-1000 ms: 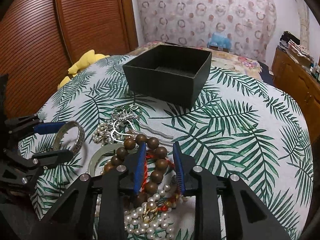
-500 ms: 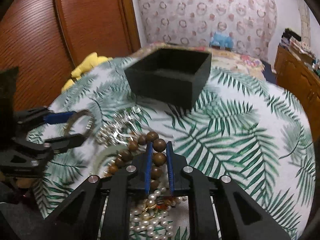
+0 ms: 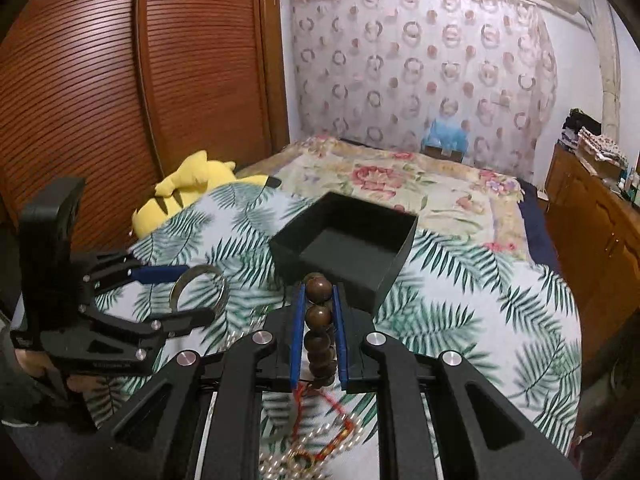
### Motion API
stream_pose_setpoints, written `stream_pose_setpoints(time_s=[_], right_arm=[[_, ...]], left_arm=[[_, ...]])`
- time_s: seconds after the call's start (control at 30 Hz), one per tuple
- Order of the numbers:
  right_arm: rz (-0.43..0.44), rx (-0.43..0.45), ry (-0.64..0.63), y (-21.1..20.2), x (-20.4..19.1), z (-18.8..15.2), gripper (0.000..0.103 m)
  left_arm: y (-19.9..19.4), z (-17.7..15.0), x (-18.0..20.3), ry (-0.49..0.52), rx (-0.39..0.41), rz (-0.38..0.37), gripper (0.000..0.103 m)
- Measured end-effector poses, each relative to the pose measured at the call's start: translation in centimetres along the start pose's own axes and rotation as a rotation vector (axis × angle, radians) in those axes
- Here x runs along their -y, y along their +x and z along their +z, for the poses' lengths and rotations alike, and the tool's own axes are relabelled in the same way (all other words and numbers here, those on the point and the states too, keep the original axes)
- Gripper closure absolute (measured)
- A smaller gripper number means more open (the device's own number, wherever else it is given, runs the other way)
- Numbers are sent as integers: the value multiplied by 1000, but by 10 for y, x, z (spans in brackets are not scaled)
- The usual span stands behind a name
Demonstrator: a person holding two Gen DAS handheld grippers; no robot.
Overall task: Organize jewelry
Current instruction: 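Carry the bead bracelet into the black box and open the right gripper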
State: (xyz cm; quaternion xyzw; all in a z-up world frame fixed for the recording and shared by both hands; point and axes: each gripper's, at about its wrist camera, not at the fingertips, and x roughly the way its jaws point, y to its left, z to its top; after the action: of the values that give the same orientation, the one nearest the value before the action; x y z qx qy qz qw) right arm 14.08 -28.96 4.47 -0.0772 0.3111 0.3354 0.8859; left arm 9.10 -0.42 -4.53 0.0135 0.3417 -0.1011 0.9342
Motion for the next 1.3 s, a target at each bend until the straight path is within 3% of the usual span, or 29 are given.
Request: stream_pose_setpoints(time_s=[0.4, 0.6, 0.67, 0.77, 1.3], right_arm=[[-14, 27, 12, 33, 23, 58, 88], [1, -5, 36, 60, 30, 76, 87], [-4, -29, 54, 71, 35, 74, 87], [4, -50, 90, 78, 44, 69, 79], [-48, -53, 164, 46, 88, 2, 78]], left_arm=[[9, 34, -6, 13, 34, 20, 46], [19, 56, -10, 25, 37, 48, 45], [25, 63, -11, 30, 37, 58, 45], [35, 72, -10, 36, 28, 66, 46], [101, 99, 9, 70, -49, 96, 45]])
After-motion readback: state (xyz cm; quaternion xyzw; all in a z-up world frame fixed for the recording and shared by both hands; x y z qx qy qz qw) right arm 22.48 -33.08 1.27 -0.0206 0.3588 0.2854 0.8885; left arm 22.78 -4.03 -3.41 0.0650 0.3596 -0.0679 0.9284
